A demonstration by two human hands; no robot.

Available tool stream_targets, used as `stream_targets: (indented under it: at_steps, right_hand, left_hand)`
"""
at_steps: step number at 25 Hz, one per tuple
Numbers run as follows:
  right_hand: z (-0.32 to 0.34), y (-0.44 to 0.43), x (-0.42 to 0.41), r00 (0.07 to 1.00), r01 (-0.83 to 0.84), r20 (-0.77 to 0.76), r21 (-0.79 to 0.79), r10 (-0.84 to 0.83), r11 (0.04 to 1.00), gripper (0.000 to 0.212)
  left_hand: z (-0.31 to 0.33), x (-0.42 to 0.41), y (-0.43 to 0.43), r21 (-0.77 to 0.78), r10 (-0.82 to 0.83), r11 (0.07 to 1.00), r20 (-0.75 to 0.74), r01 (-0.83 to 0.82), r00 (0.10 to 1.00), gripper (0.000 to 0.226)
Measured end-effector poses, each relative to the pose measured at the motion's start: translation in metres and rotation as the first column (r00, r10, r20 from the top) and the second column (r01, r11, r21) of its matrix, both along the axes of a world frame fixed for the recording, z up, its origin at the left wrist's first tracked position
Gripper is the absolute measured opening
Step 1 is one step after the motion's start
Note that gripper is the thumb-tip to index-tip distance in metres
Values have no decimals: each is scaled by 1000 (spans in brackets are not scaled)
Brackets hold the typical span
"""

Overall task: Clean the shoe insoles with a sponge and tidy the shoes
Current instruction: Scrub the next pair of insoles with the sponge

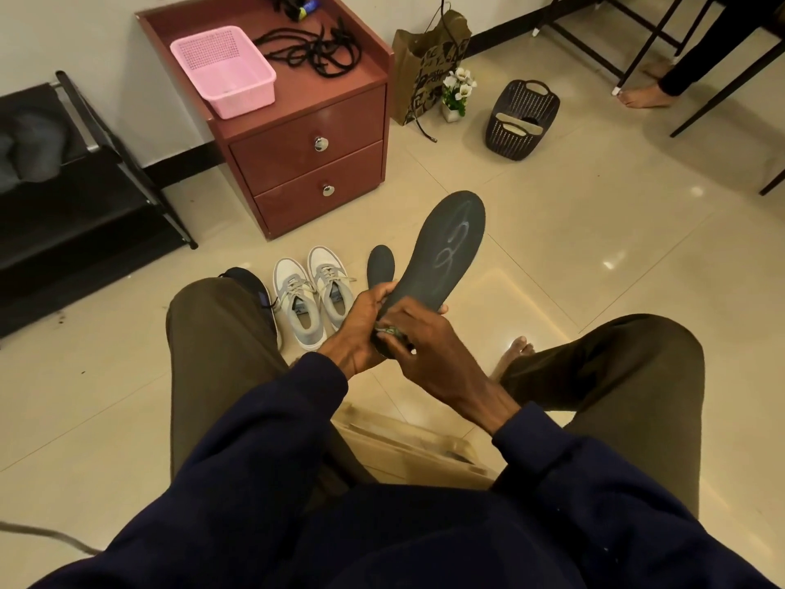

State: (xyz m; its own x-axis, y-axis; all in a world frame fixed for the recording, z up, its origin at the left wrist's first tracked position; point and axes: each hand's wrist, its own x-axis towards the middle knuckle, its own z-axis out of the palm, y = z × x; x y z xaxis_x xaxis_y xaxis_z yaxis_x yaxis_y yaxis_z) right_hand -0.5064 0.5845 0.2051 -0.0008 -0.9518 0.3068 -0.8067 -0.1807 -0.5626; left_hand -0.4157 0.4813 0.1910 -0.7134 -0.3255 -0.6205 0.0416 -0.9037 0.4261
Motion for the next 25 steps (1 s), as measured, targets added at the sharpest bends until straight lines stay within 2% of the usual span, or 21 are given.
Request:
stream_targets:
  at_steps: [2, 5, 6, 9, 11, 13, 15, 16, 19, 21, 23, 25]
  right_hand:
    - [1, -5, -12, 997, -12, -78, -40, 8, 999, 13]
    - [0, -9, -36, 954, 255, -130, -120, -270, 960, 13]
    - [-1, -7, -33, 951, 278, -107, -106, -289, 955, 12]
    - [-4, 6, -1, 999, 40, -11, -10, -40, 999, 12]
    - [-6, 5, -1, 999, -13, -36, 13, 14, 1000, 12]
    - [-8, -3, -19, 977, 171, -122, -24, -173, 985, 12]
    - [-9, -5, -32, 932, 341, -125, -26, -341, 940, 10]
    - [-9, -3, -33, 939, 332, -90, -15, -332, 943, 9]
    - [-5, 9, -11, 999, 40, 23, 74, -41, 996, 10]
    - [-7, 8, -9, 1000, -8, -21, 86, 10, 996, 10]
    - [-12, -2, -23, 982, 164, -97, 26, -161, 986, 11]
    - [-15, -7, -39, 928, 355, -119, -1, -353, 935, 13]
  left_hand:
    - [1, 1, -2, 24, 33, 999, -28, -33, 999, 40]
    - [-1, -4, 0, 33, 89, 996, -17, -88, 996, 37]
    - [-3, -5, 2, 31, 93, 995, -15, -92, 996, 41]
    - [-9, -4, -2, -15, 87, 996, -2, -87, 996, 63]
    - [-12, -2, -5, -10, 116, 993, -7, -116, 993, 64]
    - [-10, -3, -6, -28, 147, 989, -7, -147, 989, 55]
    - [-13, -6, -4, -87, 137, 987, 3, -136, 991, 47]
    - [-16, -6, -3, -103, 139, 985, 17, -137, 990, 46]
    - [-16, -4, -2, -134, 115, 985, 36, -110, 993, 53]
    - [-18, -2, -4, -116, 108, 988, 10, -106, 994, 56]
    - [-19, -4, -4, -104, 123, 987, 7, -121, 992, 50]
    - [-21, -7, -4, -115, 103, 988, 21, -100, 994, 47]
